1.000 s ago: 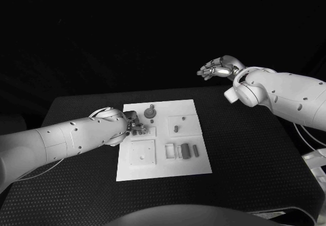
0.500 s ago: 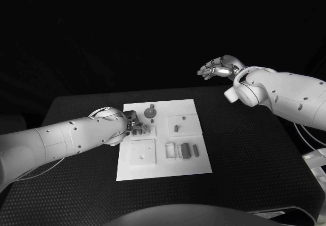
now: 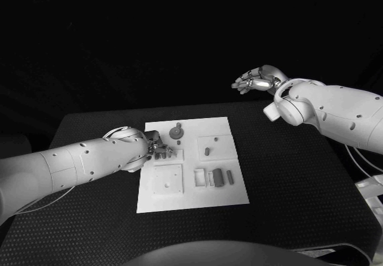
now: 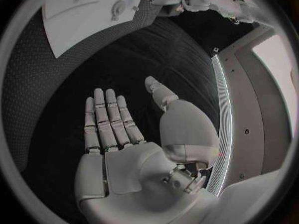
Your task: Assemble the parts on the task board
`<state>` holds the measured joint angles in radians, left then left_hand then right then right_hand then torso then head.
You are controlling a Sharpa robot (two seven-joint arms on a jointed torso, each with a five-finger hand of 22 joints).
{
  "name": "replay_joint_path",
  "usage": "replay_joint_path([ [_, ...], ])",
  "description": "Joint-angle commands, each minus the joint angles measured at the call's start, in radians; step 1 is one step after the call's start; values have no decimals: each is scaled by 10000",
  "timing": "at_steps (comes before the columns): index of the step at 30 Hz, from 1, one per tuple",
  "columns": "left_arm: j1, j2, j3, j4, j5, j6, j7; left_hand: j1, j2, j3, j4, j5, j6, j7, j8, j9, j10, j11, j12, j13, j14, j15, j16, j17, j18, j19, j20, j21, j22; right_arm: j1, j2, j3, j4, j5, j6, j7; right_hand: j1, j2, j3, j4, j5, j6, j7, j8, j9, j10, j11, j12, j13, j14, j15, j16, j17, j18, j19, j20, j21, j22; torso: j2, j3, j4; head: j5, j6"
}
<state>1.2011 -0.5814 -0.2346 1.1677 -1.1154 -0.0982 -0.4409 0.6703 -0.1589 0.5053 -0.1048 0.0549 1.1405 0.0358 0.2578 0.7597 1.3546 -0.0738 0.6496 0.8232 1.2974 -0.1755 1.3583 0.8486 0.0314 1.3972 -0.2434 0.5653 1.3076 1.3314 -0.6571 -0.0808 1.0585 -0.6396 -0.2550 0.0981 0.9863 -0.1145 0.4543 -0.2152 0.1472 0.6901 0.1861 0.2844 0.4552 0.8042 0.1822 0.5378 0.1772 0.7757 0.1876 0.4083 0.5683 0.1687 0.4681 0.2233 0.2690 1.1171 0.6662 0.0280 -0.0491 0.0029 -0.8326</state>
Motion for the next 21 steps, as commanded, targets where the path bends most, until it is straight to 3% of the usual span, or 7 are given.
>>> replay_joint_path([
  [1, -51, -34, -32, 3, 253, -61, 79, -360, -68, -116, 189, -64, -73, 35, -45, -6, -83, 24, 65, -3, -19, -39, 44, 17, 189, -19, -239, -70, 185, -4, 10, 5, -4, -3, 109, 90, 85, -16, -1, 55, 4, -79, 562, 29, -16, -38, 21, 55, -15, -75, 4, -43, 13, -112, -50, 15, -53, 12, 0, -3, 0, -4, 20],
  [3, -51, -62, -27, 19, 325, -145, 114, -678, -19, -347, 263, -64, -104, 33, -41, 21, -102, 23, 64, 10, -45, -40, 53, 35, 206, -58, -251, -80, 194, -5, 12, 5, -5, -3, 109, 93, 86, -16, -1, 55, 4, -79, 562, 29, -16, -38, 21, 55, -16, -76, 4, -44, 14, -112, -50, 15, -55, 14, -4, -2, -1, -1, 25],
  [6, -49, -101, -6, 44, 363, -264, 148, -946, 135, -776, 65, -62, -145, 16, -29, 69, -128, 2, 64, 35, -87, -63, 58, 61, 253, -120, -281, -85, 201, -8, 7, 5, -10, -3, 106, 91, 87, -17, -2, 56, 4, -80, 562, 30, -17, -39, 21, 56, -17, -75, 4, -46, 16, -112, -49, 15, -57, 15, -2, 1, 0, -13, 36],
  [14, -45, -150, 39, 85, 368, -327, 166, -1025, 422, -998, -172, -58, -174, 5, -27, 101, -140, -9, 58, 52, -98, -77, 52, 76, 287, -140, -288, -82, 197, -11, -1, 5, -9, -3, 106, 92, 89, -17, -2, 57, 4, -81, 562, 30, -20, -39, 20, 58, -21, -75, 4, -49, 20, -113, -49, 15, -61, 20, 2, 3, -4, -22, 49],
  [20, -44, -94, 84, 62, 363, -355, 154, -461, 1116, -962, -891, -3, -173, 17, -43, 82, -142, 3, 48, 48, -69, -65, 17, 55, 271, -129, -253, -59, 198, -12, -2, 5, -9, -3, 114, 92, 90, -15, -3, 57, 5, -81, 562, 31, -22, -39, 20, 60, -24, -74, 4, -51, 23, -113, -48, 15, -64, 24, 3, 5, -3, -37, 51],
  [21, -44, -82, 112, 47, 354, -376, 150, -318, 1106, -821, -944, -39, -174, 21, -51, 71, -140, 7, 44, 42, -61, -62, 3, 45, 269, -114, -248, -61, 189, -13, 0, 5, -12, -3, 113, 92, 90, -15, -3, 58, 5, -81, 562, 31, -22, -39, 20, 61, -25, -74, 4, -52, 24, -113, -48, 15, -65, 24, 3, 6, -3, -37, 50],
])
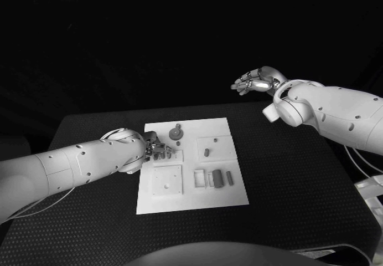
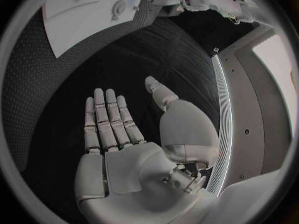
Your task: Assemble the parts on the task board
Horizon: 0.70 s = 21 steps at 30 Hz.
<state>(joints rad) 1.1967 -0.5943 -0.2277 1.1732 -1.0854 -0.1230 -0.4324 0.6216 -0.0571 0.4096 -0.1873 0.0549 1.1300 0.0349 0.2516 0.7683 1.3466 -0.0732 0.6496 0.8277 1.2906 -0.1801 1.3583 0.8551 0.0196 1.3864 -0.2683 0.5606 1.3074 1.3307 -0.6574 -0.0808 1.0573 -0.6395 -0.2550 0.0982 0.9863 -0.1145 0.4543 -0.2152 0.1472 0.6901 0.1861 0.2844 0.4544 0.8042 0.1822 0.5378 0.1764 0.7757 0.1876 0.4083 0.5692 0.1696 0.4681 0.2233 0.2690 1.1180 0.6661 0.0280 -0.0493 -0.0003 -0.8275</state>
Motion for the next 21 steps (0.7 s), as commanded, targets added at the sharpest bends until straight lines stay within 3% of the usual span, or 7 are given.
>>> replay_joint_path([
  [1, 0, 64, 76, -27, 31, -135, 65, 302, 102, 285, -158, -34, -86, 41, -6, -30, -59, 8, 40, -9, 20, -8, -6, -28, 382, 8, 8, -18, 184, -5, 3, 4, 0, -3, 115, 91, 90, -15, -4, 59, 4, -81, 563, 32, -14, -39, 20, 61, -17, -74, 4, -52, 16, -122, -48, 15, -65, 16, 4, 4, -2, -13, 0],
  [7, 1, 101, 140, -48, 11, -204, 60, 899, 146, 852, -373, -9, -263, 118, -132, -116, -87, 81, 24, -29, 55, 59, -40, -58, 347, 48, 48, -30, 178, -6, 3, 4, -6, -3, 119, 89, 87, -16, -6, 62, 4, -81, 563, 33, -15, -39, 21, 63, -20, -73, 4, -55, 19, -123, -47, 15, -69, 20, 1, 8, -3, -21, 4],
  [21, 3, 190, 211, -54, 1, -202, 84, 1127, 168, 1016, -492, 28, -488, 205, -248, -176, -188, 160, 5, -35, 23, 133, -63, -63, 343, 22, 74, -63, 180, -7, 5, 4, -2, -3, 122, 81, 78, -16, -11, 74, 4, -81, 564, 36, -20, -39, 21, 69, -29, -71, 4, -61, 29, -123, -44, 16, -78, 30, 5, -1, 4, -47, -5],
])
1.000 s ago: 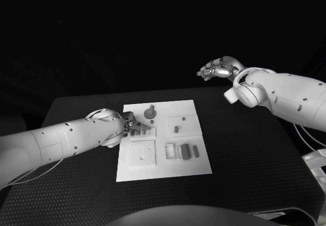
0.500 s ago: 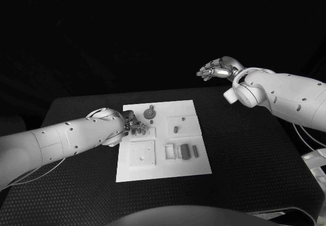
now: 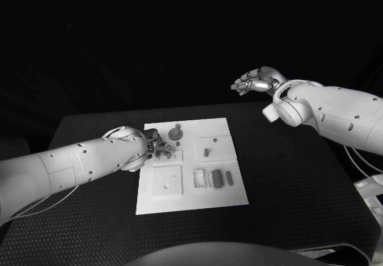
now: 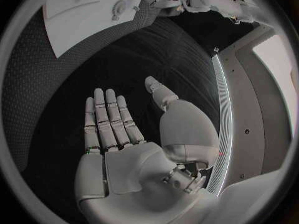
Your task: Assemble the parts on the task board
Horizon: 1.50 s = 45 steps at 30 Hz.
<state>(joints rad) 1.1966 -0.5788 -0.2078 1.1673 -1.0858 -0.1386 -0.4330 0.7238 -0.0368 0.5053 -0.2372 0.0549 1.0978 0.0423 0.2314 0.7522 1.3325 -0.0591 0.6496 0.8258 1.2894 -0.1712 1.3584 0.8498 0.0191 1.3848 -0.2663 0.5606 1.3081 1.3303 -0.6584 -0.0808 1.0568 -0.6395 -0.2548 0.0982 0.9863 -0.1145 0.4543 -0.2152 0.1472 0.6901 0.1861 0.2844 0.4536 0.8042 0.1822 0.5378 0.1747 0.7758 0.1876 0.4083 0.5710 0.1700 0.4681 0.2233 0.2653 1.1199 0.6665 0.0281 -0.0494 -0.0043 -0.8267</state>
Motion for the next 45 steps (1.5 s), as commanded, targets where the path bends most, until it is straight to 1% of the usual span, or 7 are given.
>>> replay_joint_path([
  [1, 3, 43, 11, -1, 5, -39, 82, 101, -39, 58, 9, 29, -166, 132, -47, -16, -49, 20, 5, -16, 34, 45, -64, -10, 348, 38, 54, -63, 173, -4, 23, 5, -3, -4, 124, 82, 78, -15, -11, 75, 4, -81, 564, 36, -13, -39, 21, 69, -12, -71, 4, -62, 11, -127, -43, 16, -42, 12, 2, -3, 8, -7, -14],
  [15, 8, 120, 11, -176, -324, 308, -65, 114, 9, 95, 34, 67, -146, 131, -32, -14, -55, 21, 14, -13, 35, 48, -60, -7, 353, 42, 60, -67, 175, -5, 39, 5, -17, 2, 158, 75, 67, -15, -16, 90, 4, -80, 563, 39, -18, -39, 21, 75, -21, -70, 4, -69, 21, -127, -40, 16, -51, 22, -2, 1, 1, 1, -26],
  [21, 9, 169, 11, -229, -466, 378, -85, 210, 111, 166, -41, 471, -115, 127, -3, -8, -62, 17, 37, -7, 37, 46, -47, 3, 356, 52, 73, -57, 189, -5, 43, 5, -16, 4, 179, 75, 47, -9, -20, 115, 4, -80, 563, 42, -22, -39, 22, 80, -29, -69, 5, -76, 29, -128, -37, 18, -60, 30, -3, 4, 0, -10, -22],
  [29, 11, 214, 11, -245, -441, 374, -31, 233, 141, 177, -62, 505, -113, 126, 0, -8, -62, 16, 41, -7, 40, 45, -45, 4, 356, 55, 74, -55, 191, -5, 60, 5, -31, 7, 198, 74, 40, -6, -21, 130, 4, -79, 562, 45, -26, -40, 21, 84, -36, -71, 5, -84, 36, -127, -36, 17, -70, 37, -2, 4, -1, -29, -28],
  [33, 12, 230, 11, -235, -297, 393, -3, 735, 455, 433, -329, 733, -69, 111, 38, 12, -48, 3, 61, 1, 59, 34, -31, 9, 365, 80, 73, -29, 203, -5, 66, 5, -32, 7, 208, 72, 38, -7, -21, 133, 4, -79, 562, 46, -27, -40, 20, 85, -37, -71, 6, -85, 38, -127, -36, 17, -72, 39, -3, 3, 1, -32, -36],
  [41, 16, 221, 11, -176, -64, 555, 41, 1268, 434, 476, -488, 790, -41, 124, 84, 29, -40, 15, 81, -7, 71, 54, -23, 7, 329, 82, 108, 8, 205, -6, 71, 5, -26, 14, 217, 67, 14, -15, -29, 161, 3, -77, 562, 50, -32, -39, 20, 92, -47, -69, 6, -93, 48, -128, -33, 18, -84, 49, -6, 0, 5, -36, -56],
  [45, 16, 190, 11, -175, 136, 454, 27, 1658, 444, 587, -520, 1250, 55, 93, 152, 61, -17, -9, 93, -10, 82, 47, -6, 14, 325, 86, 110, 31, 213, -6, 67, 5, -27, 16, 210, 66, 4, -15, -31, 175, 4, -77, 561, 51, -34, -39, 20, 95, -51, -68, 6, -97, 52, -127, -30, 17, -89, 54, -3, 1, 6, -31, -57],
])
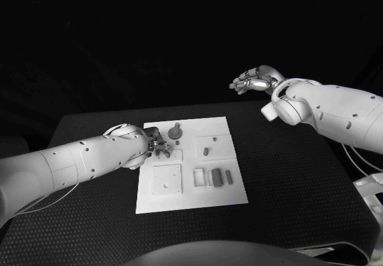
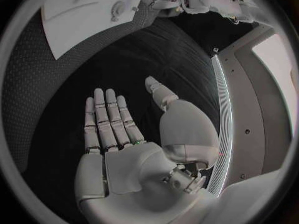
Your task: Assemble the parts on the task board
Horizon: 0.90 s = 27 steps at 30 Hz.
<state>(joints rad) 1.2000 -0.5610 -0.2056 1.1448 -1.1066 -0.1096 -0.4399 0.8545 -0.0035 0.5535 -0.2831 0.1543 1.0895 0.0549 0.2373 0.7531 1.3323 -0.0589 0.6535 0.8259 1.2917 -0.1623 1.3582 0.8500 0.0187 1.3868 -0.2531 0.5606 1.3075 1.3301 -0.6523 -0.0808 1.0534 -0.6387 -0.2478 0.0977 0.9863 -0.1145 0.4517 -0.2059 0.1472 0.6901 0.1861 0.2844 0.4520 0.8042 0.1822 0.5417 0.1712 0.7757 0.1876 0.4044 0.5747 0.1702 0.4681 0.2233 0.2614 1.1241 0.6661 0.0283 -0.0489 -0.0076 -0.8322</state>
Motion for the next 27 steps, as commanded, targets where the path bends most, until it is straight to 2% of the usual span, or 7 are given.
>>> replay_joint_path([
  [1, -18, 7, -10, 39, 347, 58, 104, 440, 138, 133, -58, 542, 212, -56, 145, 81, -2, -35, 59, -13, 63, -32, 2, 16, 320, 70, -14, 41, 221, -3, 3, 5, 6, 9, 137, 71, 1, -16, -5, 85, 4, -77, 561, 51, -18, -39, 20, 56, -17, -67, 6, -58, 17, -129, -30, 17, -51, 13, 1, -1, -1, 3, -2],
  [2, -18, 2, -10, 30, 347, -3, 102, 520, 173, 158, -52, 891, 301, -83, 206, 116, 14, -63, 64, -14, 68, -18, 9, 19, 308, 76, -3, 53, 224, -3, 2, 5, 6, 9, 133, 71, 0, -17, -5, 87, 4, -77, 561, 52, -19, -40, 20, 57, -18, -68, 6, -59, 18, -129, -30, 17, -52, 14, 0, -3, 0, 1, 2],
  [3, -18, -2, -10, 19, 359, -8, 104, 541, 182, 165, -50, 982, 324, -90, 222, 125, 18, -71, 65, -15, 69, -14, 11, 20, 305, 78, -1, 56, 225, -3, 3, 5, 6, 10, 134, 71, -2, -18, -6, 89, 4, -77, 561, 52, -19, -40, 20, 57, -19, -68, 6, -60, 18, -129, -30, 17, -53, 15, 0, -1, 0, 1, 3],
  [7, -17, -10, -10, 27, 401, 31, 89, 541, 182, 165, -50, 982, 324, -90, 222, 125, 18, -71, 65, -15, 69, -14, 11, 20, 305, 78, -1, 56, 225, -3, 7, 5, 11, 15, 144, 73, -12, -21, -8, 103, 4, -77, 561, 53, -22, -41, 20, 59, -24, -67, 6, -64, 23, -129, -28, 16, -59, 20, 2, 0, -2, 0, -5],
  [10, -17, -13, -11, 66, 402, 80, 72, 851, 109, 485, 27, 956, 486, -132, 344, 193, 75, -87, 57, -48, 84, -121, 6, 12, 292, 97, 5, 62, 207, -3, 6, 5, 12, 27, 143, 75, -19, -20, -9, 113, 4, -77, 561, 54, -24, -41, 20, 61, -27, -66, 6, -66, 26, -129, -27, 16, -63, 23, 3, -3, 0, -2, -10],
  [24, -19, -60, -14, 180, 398, 93, 56, 854, 99, 496, 34, 968, 494, -132, 351, 197, 78, -89, 56, -50, 86, -123, 6, 11, 289, 98, 7, 63, 206, -3, -17, 5, 20, 49, 131, 83, -47, -22, -13, 156, 4, -79, 560, 58, -32, -43, 20, 68, -41, -66, 6, -79, 40, -128, -25, 15, -82, 37, -3, 0, -1, 15, -24],
  [27, -19, -77, -16, 212, 398, 122, 54, 861, 51, 544, 60, 1106, 559, -150, 406, 226, 100, -101, 53, -64, 91, -134, 10, 12, 281, 109, 11, 70, 205, -3, -24, 5, 26, 58, 128, 83, -51, -24, -13, 163, 4, -79, 560, 59, -33, -44, 20, 70, -43, -66, 6, -82, 42, -128, -24, 15, -84, 40, -1, 3, -2, 8, -27],
])
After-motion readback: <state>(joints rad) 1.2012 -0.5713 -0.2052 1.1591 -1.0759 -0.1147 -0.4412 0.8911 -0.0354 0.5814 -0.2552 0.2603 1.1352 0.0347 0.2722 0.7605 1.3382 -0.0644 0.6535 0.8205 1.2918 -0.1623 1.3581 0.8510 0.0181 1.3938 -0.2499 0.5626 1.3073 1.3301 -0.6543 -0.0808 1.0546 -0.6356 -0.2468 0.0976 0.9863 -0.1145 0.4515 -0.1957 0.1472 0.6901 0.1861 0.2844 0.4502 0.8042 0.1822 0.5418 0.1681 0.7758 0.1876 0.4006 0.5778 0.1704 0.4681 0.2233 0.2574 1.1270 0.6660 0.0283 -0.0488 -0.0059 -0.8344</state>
